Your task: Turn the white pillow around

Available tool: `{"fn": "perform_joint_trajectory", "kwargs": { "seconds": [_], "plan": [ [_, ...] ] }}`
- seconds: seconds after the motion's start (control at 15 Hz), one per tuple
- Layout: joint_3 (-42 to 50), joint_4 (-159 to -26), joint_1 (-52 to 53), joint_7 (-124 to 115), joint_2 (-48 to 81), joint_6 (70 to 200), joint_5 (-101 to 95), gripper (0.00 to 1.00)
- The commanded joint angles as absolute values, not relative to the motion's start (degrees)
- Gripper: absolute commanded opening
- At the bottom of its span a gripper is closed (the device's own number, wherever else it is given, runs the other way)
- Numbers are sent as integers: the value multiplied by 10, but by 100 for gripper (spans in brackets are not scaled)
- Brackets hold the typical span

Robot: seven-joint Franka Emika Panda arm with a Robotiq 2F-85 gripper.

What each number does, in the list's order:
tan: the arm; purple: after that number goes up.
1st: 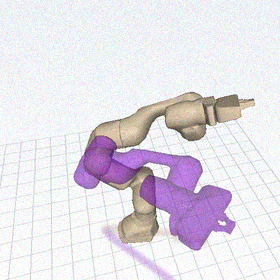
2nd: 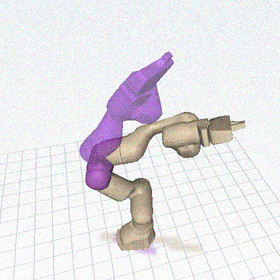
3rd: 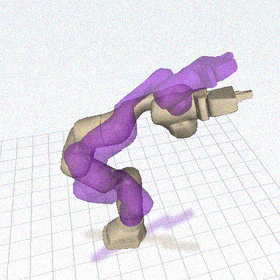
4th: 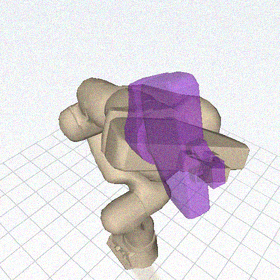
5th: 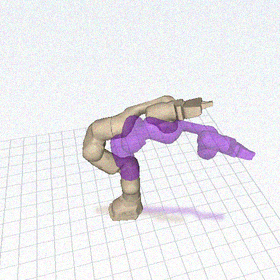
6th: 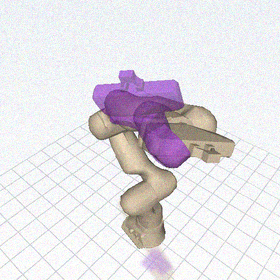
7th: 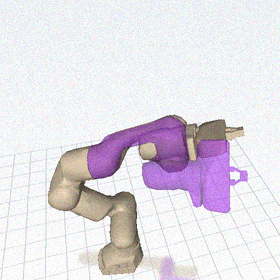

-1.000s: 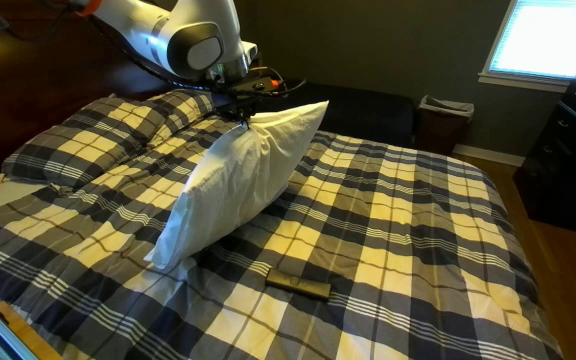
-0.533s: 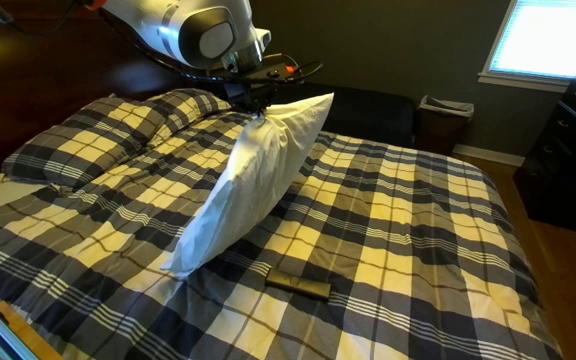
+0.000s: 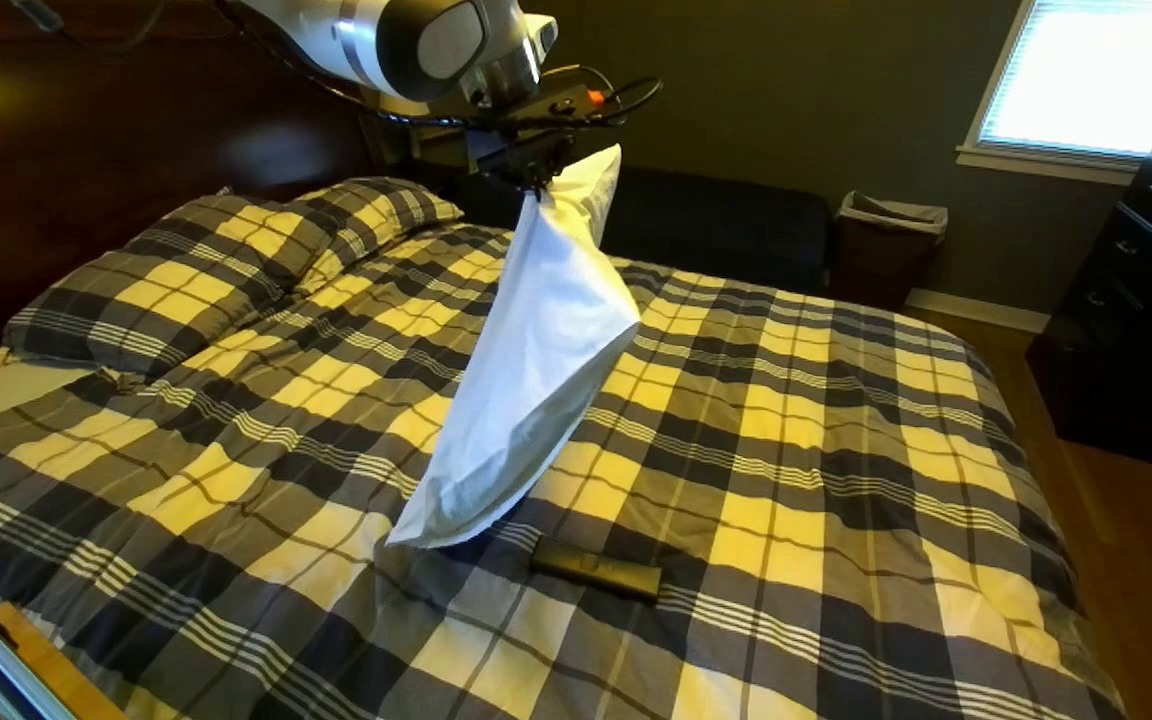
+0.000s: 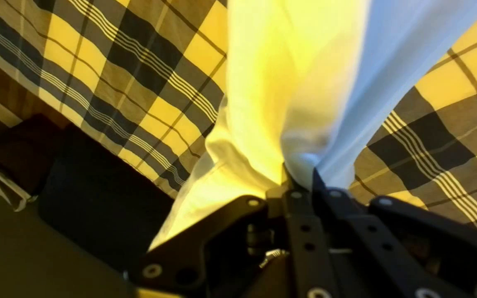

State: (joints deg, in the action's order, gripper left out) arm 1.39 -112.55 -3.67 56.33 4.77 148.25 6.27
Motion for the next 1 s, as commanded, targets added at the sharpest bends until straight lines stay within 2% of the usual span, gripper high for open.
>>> {"fn": "perform_joint_trajectory", "kwargs": {
  "seconds": [0.0,0.93],
  "plan": [
    [15,-1069,-44,518,78,1478,77,1],
    [3,-937,-66,465,195,1465,34,1]
  ]
}}
